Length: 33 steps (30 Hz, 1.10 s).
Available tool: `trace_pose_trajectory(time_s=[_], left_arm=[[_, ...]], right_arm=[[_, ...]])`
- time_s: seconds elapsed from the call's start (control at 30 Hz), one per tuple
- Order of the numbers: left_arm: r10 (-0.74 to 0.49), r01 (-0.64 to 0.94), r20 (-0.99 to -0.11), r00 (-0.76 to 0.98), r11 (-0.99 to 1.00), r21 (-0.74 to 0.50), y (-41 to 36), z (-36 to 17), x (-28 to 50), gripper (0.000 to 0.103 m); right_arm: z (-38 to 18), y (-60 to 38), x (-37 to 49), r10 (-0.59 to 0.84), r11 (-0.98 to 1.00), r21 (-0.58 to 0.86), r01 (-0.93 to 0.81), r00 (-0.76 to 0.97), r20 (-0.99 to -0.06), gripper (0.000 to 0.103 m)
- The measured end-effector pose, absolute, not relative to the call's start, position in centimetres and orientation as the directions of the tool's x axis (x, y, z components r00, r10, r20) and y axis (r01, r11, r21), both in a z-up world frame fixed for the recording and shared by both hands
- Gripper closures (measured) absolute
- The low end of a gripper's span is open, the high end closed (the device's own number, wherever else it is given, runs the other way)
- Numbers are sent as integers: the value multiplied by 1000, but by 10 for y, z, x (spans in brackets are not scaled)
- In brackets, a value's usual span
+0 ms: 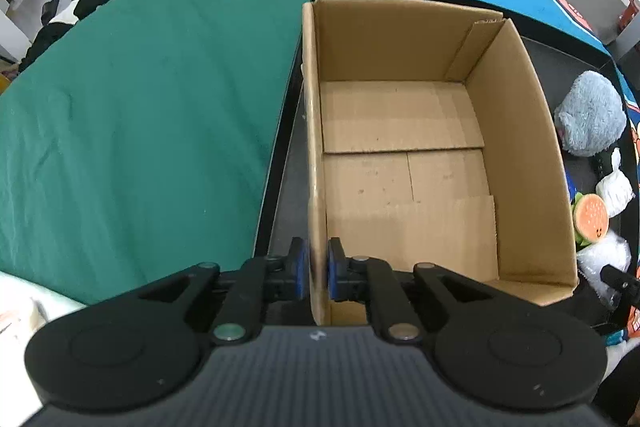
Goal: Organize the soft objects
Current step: 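Grasp the bubble-wrap bag with the right gripper and lift it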
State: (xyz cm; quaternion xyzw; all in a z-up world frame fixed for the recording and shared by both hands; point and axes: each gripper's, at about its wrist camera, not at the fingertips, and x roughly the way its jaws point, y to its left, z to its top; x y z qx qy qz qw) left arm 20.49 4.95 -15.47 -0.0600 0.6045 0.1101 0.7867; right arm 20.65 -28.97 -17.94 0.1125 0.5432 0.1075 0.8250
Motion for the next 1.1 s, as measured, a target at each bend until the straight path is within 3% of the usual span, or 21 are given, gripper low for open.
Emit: trace_pose_trajectory(time_s=[0.67, 1.1], left_arm=[[131, -269, -965, 227, 961, 67, 56, -149, 199, 91], [71, -318, -949, 307, 948, -32, 70, -142, 186, 91]], right_arm=[[-106, -238, 200, 369, 929, 321, -184, 510, -777, 82], [-80, -184, 191, 433, 901, 332, -280, 534, -726, 82]])
